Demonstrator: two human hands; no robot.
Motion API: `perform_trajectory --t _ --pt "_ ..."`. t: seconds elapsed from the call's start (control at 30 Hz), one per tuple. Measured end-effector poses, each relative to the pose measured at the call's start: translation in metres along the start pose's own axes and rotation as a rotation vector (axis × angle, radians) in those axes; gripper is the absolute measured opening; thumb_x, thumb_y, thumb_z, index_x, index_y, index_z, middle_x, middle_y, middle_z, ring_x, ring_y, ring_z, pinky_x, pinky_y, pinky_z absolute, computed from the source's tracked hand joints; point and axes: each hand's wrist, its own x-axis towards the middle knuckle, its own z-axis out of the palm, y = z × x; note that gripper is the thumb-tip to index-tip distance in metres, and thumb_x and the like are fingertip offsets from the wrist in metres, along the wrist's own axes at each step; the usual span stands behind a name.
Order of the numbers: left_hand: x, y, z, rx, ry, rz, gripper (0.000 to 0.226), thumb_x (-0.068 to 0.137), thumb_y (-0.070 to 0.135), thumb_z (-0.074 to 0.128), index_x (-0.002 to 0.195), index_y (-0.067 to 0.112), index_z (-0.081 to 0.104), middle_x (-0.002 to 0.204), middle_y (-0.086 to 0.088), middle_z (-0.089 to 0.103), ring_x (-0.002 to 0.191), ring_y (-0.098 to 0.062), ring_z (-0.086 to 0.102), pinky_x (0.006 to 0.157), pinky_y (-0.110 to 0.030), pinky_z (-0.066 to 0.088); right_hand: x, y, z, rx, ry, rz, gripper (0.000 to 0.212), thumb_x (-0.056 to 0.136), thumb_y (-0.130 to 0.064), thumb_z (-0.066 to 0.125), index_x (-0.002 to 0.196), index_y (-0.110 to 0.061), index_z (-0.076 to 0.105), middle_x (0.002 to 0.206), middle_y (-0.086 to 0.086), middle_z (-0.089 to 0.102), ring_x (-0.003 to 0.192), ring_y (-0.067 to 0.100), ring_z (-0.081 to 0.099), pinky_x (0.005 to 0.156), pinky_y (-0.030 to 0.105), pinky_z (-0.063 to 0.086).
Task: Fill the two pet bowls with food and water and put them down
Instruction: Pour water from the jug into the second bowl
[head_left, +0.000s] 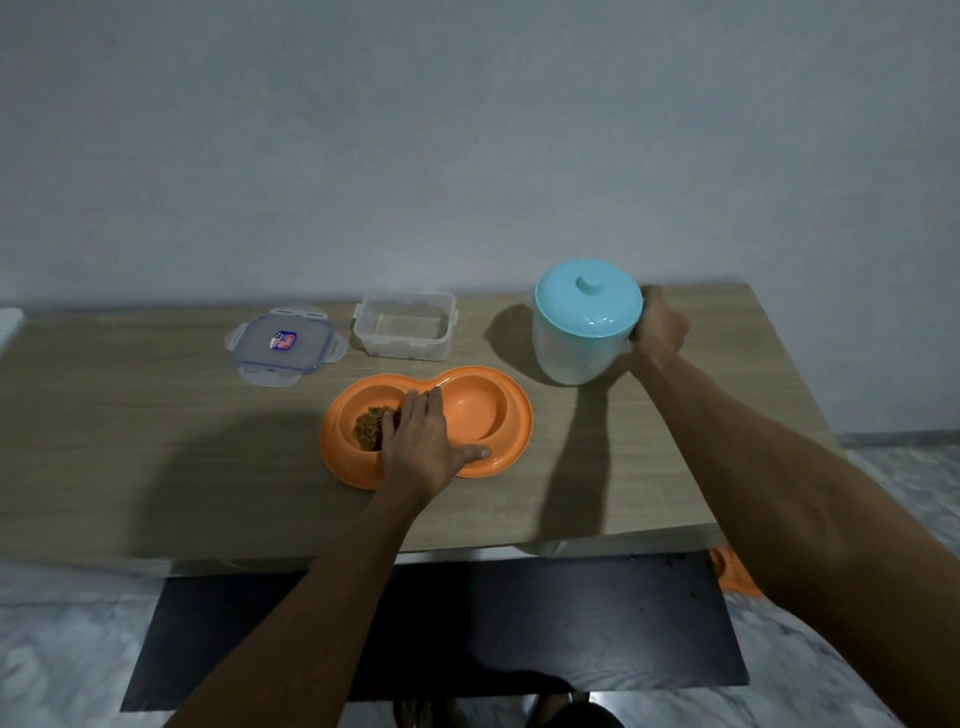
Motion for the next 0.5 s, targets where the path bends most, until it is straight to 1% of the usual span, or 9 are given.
perform_trajectory --t 0.03,0.1,0.2,0.3,0.4,0.5 --pt "0.000 0.000 0.001 -0.004 0.004 -0.002 0.109 0.074 0.070 0.067 0.154 0.012 0.022 0.160 -0.010 0.028 0.151 -0.026 0.016 0.121 -0.053 0.014 0.000 0.000 0.000 -0.006 -0.015 -0.004 0.017 0.072 -0.026 0.065 0.064 -0.011 0.061 0.065 0.001 0.059 0.061 0.022 0.052 0.052 0.031 0.041" --pt "0.000 -0.001 0.001 -0.016 0.009 -0.001 0.108 0.073 0.069 0.068 0.153 0.012 0.024 0.159 -0.009 0.029 0.150 -0.026 0.018 0.120 -0.053 0.015 -0.001 0.000 -0.001 -0.022 -0.035 -0.007 0.016 0.070 -0.019 0.063 0.058 -0.011 0.055 0.058 0.000 0.053 0.055 0.020 0.046 0.047 0.028 0.035" --pt "-0.001 0.000 0.001 -0.035 0.010 0.000 0.107 0.073 0.068 0.069 0.153 0.012 0.024 0.158 -0.010 0.029 0.150 -0.026 0.019 0.120 -0.054 0.016 -0.007 -0.003 0.000 -0.046 -0.038 -0.024 0.015 0.067 -0.016 0.061 0.056 -0.011 0.051 0.056 -0.001 0.049 0.053 0.019 0.043 0.051 0.028 0.036" --pt "-0.002 -0.001 0.001 -0.052 0.008 0.006 0.108 0.074 0.067 0.069 0.154 0.012 0.022 0.160 -0.010 0.028 0.151 -0.026 0.016 0.119 -0.056 0.017 -0.019 -0.011 0.001 -0.097 -0.028 -0.088 0.020 0.068 -0.016 0.061 0.054 -0.013 0.047 0.054 -0.003 0.045 0.049 0.016 0.038 0.056 0.031 0.035" --pt "-0.002 -0.003 0.002 -0.056 0.002 0.011 0.110 0.074 0.067 0.069 0.154 0.011 0.020 0.161 -0.010 0.026 0.152 -0.025 0.012 0.120 -0.056 0.014 -0.032 -0.017 0.002 -0.124 -0.024 -0.144 0.023 0.070 -0.016 0.061 0.054 -0.012 0.044 0.055 -0.003 0.042 0.051 0.016 0.035 0.052 0.029 0.033" --pt "-0.001 -0.003 0.002 -0.058 -0.001 0.011 0.111 0.073 0.067 0.070 0.155 0.011 0.020 0.161 -0.010 0.026 0.152 -0.025 0.012 0.121 -0.056 0.013 -0.043 -0.020 0.002 -0.157 -0.041 -0.223 0.032 0.071 -0.015 0.061 0.050 -0.014 0.036 0.052 -0.003 0.035 0.052 0.016 0.029 0.051 0.029 0.028"
